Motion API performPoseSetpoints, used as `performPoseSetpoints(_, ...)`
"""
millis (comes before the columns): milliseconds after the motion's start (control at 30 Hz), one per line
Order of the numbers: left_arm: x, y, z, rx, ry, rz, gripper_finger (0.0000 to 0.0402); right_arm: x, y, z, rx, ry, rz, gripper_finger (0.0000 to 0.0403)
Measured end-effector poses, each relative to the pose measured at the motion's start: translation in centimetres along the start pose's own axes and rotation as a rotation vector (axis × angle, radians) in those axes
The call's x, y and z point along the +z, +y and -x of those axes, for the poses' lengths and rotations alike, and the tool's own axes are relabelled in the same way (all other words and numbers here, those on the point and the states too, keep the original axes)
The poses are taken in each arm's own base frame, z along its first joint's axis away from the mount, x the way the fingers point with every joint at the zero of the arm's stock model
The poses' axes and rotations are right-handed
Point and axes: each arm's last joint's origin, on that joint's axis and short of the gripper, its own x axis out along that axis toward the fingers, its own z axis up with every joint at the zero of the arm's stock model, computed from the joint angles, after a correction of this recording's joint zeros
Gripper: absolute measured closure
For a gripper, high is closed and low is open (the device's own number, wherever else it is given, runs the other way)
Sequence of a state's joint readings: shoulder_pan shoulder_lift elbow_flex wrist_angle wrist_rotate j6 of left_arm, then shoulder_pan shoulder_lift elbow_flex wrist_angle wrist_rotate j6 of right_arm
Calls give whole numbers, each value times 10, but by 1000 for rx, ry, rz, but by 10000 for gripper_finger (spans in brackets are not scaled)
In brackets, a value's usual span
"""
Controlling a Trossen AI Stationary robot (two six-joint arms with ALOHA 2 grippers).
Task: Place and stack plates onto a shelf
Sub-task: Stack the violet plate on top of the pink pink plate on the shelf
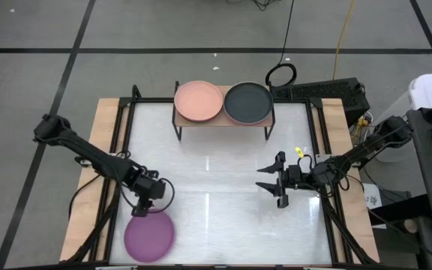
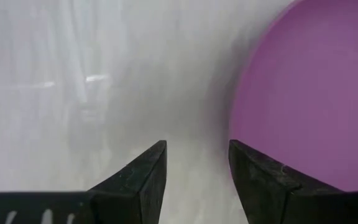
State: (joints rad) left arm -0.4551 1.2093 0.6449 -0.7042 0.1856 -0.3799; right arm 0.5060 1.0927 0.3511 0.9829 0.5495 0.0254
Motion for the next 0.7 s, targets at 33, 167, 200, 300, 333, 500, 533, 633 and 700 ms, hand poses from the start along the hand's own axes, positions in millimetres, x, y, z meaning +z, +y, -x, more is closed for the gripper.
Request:
performPoseSetpoints(33, 0, -2, 2, -11, -22, 2, 225, 0, 0, 0, 0, 0, 0, 206)
performPoseSetpoints(167, -1, -9, 2, -29, -31, -4, 225, 0, 0, 0, 0, 0, -8, 206)
performPoseSetpoints(200, -2, -12, 1, -31, -27, -8, 225, 0, 0, 0, 0, 2, -12, 206)
performPoseSetpoints(300, 0, -18, -6, -44, -28, -17, 225, -2, 0, 0, 0, 15, -7, 206)
performPoseSetpoints(333, 1, -20, -8, -48, -31, -27, 225, -2, 0, 0, -1, 20, -8, 206)
performPoseSetpoints(500, 3, -27, -19, -55, -27, -54, 225, -3, 0, 0, -2, 30, -23, 206)
performPoseSetpoints(533, 4, -28, -21, -55, -26, -58, 225, -3, 0, 0, -1, 30, -23, 206)
performPoseSetpoints(633, 4, -26, -25, -26, -17, -55, 225, -3, 0, 0, -2, 30, -23, 206)
performPoseSetpoints(700, 5, -25, -26, 7, -27, -53, 225, -3, 0, 0, -1, 30, -23, 206)
